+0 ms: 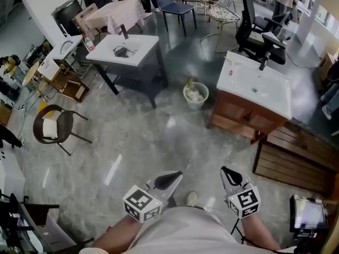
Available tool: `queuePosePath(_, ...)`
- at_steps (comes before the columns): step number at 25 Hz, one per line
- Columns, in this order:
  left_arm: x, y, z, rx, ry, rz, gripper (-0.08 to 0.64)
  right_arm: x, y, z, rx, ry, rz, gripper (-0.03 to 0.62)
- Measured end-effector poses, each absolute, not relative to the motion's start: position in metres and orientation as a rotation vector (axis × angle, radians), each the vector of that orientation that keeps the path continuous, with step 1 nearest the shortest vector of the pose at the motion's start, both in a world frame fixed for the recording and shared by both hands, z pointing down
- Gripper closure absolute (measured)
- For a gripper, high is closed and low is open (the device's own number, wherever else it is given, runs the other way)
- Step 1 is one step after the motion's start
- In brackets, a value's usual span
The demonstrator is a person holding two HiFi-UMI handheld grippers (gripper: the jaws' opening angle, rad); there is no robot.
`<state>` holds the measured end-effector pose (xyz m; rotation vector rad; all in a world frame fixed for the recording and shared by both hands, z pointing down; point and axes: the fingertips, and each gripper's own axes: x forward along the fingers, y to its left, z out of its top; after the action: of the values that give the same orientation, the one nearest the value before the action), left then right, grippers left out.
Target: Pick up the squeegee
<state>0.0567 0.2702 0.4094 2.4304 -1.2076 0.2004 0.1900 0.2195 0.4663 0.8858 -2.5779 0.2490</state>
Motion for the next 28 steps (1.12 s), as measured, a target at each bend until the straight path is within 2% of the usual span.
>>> queuePosePath(7,0.035,0.196,0.415,2.453,-1.187,0.163,0.551,0.182,0.151,0.479,1.019,-2.532,0.265,0.535)
queuePosePath(10,0.016,0.151,0.416,2.481,-1.138,0.154,0.518,0.174,0.112,0.485,1.098,-2.481,0.305,0.532)
queuePosePath(21,-0.095,0.006,0.41,2.633,-0.924,0.258,0.486,0.096,-0.063,0.5,1.405,-2.333,0.406,0.525)
queuePosePath(28,-0.129,-0.054,0.416,2.56,-0.943,0.198,0.479,0.105,-0.167,0.516,1.559,-2.216,0.397,0.481)
